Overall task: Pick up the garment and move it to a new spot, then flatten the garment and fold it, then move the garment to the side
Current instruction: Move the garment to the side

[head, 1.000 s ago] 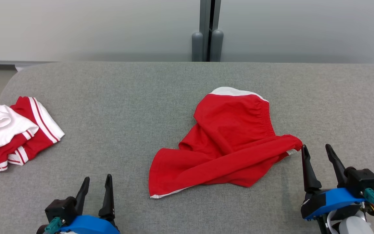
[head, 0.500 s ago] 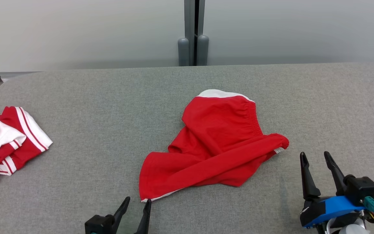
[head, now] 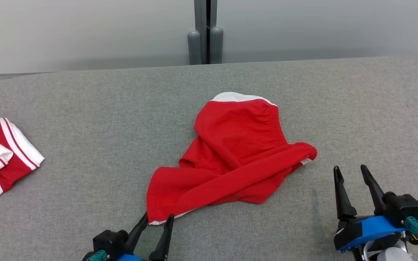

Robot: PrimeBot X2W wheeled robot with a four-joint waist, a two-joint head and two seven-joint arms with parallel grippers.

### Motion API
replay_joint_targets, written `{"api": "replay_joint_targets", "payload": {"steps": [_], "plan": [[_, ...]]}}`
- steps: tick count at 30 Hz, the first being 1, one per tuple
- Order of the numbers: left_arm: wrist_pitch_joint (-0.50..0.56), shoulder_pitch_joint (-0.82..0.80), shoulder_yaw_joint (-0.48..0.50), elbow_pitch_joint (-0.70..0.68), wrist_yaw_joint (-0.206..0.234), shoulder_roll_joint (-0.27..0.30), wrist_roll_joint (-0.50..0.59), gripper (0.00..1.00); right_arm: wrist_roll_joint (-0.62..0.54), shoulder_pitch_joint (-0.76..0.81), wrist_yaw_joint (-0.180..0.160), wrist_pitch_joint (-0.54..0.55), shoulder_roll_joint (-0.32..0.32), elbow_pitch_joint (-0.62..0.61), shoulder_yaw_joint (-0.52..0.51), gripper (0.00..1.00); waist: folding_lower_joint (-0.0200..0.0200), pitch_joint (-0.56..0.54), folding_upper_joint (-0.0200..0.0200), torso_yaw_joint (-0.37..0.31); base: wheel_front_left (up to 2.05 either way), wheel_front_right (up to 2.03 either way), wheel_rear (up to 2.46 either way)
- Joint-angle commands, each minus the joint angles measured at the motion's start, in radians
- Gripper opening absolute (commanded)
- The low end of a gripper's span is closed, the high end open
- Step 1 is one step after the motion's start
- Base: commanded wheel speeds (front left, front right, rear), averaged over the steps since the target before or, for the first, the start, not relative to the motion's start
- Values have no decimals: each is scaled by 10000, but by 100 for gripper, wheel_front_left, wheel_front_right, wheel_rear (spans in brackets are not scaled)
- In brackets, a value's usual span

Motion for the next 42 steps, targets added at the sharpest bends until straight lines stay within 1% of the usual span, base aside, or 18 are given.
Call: {"api": "replay_joint_targets", "payload": {"steps": [1,8,9,10,11,12,14,20,22,24,33,38,42], "plan": [[-29,-177,-108,-76,-16,109,-110,100,-21,-132,1,-37,-39,-51,25,100,0,28,0,-27,0,0,0],[-29,-420,-408,-231,-16,370,-608,100,46,-137,1,-37,-41,-112,132,100,0,154,0,-188,0,0,0],[-29,-440,-437,-268,-16,389,-676,93,51,-137,1,-37,-41,-122,145,100,0,171,0,-206,0,0,0],[-29,-458,-447,-325,-16,406,-727,62,61,-135,1,-37,-41,-130,152,100,0,187,0,-220,0,0,0],[-29,-474,-443,-385,-16,423,-771,46,59,-130,1,-37,-41,-138,156,100,0,207,0,-231,0,0,0],[-29,-497,-397,-464,-16,436,-772,37,59,-126,1,-37,-41,-148,154,100,0,223,0,-240,0,0,0],[-29,-514,-324,-609,-16,465,-722,0,56,-110,1,-37,-41,-168,154,100,0,256,0,-253,0,0,0],[-29,-687,316,-1423,-16,394,-521,0,84,-92,1,-37,-41,-230,192,100,0,390,0,-259,0,0,0],[-28,-753,652,-1523,-16,321,-521,0,80,-138,1,-37,-39,-250,227,100,0,461,0,-254,0,0,0],[-28,-826,746,-1501,-16,297,-495,0,92,-167,1,-37,-39,-270,272,100,0,513,0,-266,0,0,0],[-29,-1785,1787,-780,-16,82,-562,0,251,-403,1,-37,-41,-450,946,100,0,1122,0,-482,0,0,0],[-29,-2418,2158,-202,-16,114,-253,0,360,-590,1,-37,-41,-598,1267,100,0,1530,0,-660,0,0,0],[-28,-2891,2636,348,-16,73,-34,0,426,-682,1,-37,-41,-733,1460,100,0,1836,0,-823,0,0,0]]}}
